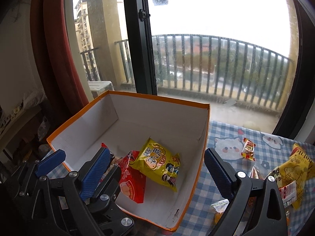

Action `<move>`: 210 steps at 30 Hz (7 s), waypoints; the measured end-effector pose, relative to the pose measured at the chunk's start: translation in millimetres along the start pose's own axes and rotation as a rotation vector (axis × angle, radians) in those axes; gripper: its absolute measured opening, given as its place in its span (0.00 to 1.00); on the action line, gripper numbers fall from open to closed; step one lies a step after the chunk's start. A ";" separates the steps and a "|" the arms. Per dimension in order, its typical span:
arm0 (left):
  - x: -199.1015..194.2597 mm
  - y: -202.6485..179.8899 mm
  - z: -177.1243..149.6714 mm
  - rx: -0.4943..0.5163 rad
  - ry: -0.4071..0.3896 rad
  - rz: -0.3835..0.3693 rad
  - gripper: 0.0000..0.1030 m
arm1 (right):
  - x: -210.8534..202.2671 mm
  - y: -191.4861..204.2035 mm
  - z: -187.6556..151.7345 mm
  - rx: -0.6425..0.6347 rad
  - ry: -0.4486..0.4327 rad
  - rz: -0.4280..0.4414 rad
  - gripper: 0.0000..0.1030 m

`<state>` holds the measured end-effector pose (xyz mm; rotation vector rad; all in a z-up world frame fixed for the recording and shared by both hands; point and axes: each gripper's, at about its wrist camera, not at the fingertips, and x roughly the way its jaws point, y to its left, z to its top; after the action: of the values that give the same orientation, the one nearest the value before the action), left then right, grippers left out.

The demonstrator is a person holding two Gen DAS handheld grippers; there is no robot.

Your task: Organize snacks

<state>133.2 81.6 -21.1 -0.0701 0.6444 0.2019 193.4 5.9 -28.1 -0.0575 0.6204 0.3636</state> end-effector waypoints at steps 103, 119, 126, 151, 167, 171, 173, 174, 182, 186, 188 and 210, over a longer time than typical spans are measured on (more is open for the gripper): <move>27.5 -179.3 -131.9 0.155 0.256 -0.238 0.93 | -50.0 -212.9 -173.2 0.272 0.194 -0.217 0.84; -1.9 -170.2 -138.1 0.186 0.179 -0.231 0.92 | -85.7 -193.1 -180.7 0.275 0.144 -0.211 0.61; -15.0 -161.7 -133.2 0.169 0.137 -0.234 0.92 | -107.0 -181.6 -178.6 0.269 0.099 -0.228 0.61; 45.4 -151.0 -78.4 0.073 0.180 -0.135 0.84 | -56.2 -180.4 -120.4 0.285 0.069 -0.204 0.61; 72.5 -151.8 -87.3 0.056 0.275 -0.135 0.34 | -38.7 -187.1 -126.7 0.276 0.123 -0.176 0.61; 67.2 -152.1 -89.1 0.074 0.277 -0.140 0.32 | -40.9 -183.6 -128.3 0.267 0.123 -0.177 0.61; 61.8 -151.5 -90.3 0.081 0.266 -0.141 0.32 | -43.7 -181.7 -128.8 0.262 0.118 -0.179 0.61; 59.6 -151.0 -90.7 0.083 0.262 -0.140 0.32 | -45.5 -180.3 -129.2 0.256 0.115 -0.183 0.61; 39.4 -151.8 -97.0 0.092 0.242 -0.172 0.31 | -58.9 -173.7 -134.8 0.251 0.104 -0.193 0.61; 26.2 -152.1 -99.3 0.093 0.225 -0.183 0.31 | -69.6 -171.8 -136.4 0.252 0.091 -0.199 0.61; 20.4 -152.0 -100.7 0.092 0.220 -0.189 0.31 | -75.4 -170.3 -137.3 0.250 0.083 -0.203 0.61; -1.9 -150.1 -120.9 0.096 0.228 -0.181 0.63 | -102.3 -162.4 -159.7 0.263 0.089 -0.199 0.61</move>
<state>91.9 -80.9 -116.0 -0.0590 0.8694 -0.0124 84.1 -203.9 -107.9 0.1162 0.7391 0.0854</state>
